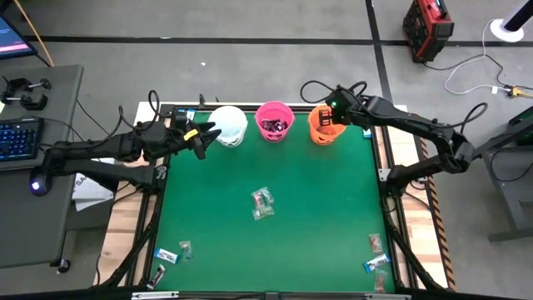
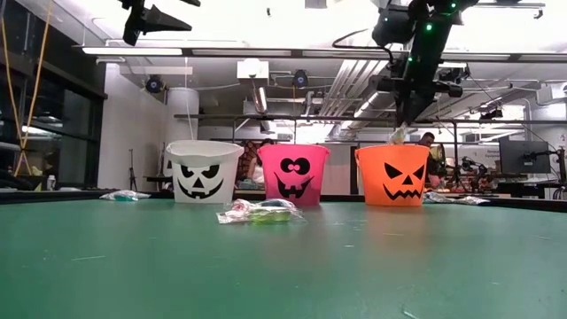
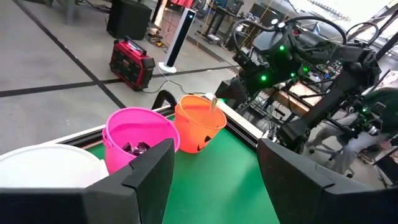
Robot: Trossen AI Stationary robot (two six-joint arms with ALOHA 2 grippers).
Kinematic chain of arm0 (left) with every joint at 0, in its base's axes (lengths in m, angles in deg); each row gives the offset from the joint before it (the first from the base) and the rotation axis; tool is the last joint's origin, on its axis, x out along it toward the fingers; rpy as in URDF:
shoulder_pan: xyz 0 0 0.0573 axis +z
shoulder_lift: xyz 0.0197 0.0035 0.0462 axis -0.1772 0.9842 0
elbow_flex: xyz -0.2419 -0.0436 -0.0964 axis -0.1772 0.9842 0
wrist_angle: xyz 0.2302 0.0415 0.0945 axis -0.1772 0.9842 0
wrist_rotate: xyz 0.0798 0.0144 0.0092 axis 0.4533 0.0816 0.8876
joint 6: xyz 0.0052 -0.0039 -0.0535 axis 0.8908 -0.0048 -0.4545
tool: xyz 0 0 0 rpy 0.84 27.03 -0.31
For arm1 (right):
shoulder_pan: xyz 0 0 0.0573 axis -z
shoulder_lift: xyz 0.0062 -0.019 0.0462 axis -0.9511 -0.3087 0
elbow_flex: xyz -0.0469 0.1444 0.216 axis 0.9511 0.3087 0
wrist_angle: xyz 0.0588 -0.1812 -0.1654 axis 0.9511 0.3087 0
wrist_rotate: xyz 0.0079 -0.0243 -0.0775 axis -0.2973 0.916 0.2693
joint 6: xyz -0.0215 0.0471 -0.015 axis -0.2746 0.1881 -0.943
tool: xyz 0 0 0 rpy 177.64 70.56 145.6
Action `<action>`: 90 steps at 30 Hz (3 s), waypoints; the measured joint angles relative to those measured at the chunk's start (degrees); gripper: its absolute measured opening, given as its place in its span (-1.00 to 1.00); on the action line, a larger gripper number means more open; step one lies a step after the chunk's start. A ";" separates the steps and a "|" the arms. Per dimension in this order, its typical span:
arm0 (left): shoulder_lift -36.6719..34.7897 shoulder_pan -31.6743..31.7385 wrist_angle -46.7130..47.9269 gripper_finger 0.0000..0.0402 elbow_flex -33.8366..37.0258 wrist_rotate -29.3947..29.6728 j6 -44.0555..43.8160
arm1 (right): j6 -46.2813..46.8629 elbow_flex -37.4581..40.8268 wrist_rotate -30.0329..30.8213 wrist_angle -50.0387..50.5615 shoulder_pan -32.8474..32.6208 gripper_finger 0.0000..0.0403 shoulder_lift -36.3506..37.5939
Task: Sort candy by brand, put in halloween buckets
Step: Put the green gummy into the orange bucket, then put the orange gummy into the orange bucket
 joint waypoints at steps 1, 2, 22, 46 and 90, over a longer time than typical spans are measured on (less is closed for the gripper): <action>0.00 -0.02 0.00 0.10 0.00 0.00 0.00 | -0.06 0.00 -0.18 -0.05 0.07 -0.64 0.00; 0.00 0.00 -0.02 0.10 0.00 0.00 0.00 | -0.02 0.00 -0.13 -0.13 0.08 -0.55 0.00; 14.15 -4.28 2.31 0.10 -1.92 -16.20 3.03 | -5.94 -0.04 -20.44 -5.72 -13.32 0.21 1.75; 58.49 -9.57 -4.39 0.10 -7.98 -23.55 64.00 | 1.53 -0.04 -12.53 -2.29 -20.69 0.21 1.77; 55.63 10.78 -24.67 -1.00 -21.96 -26.10 31.85 | 2.66 -0.13 -2.33 -41.08 -20.52 0.21 12.60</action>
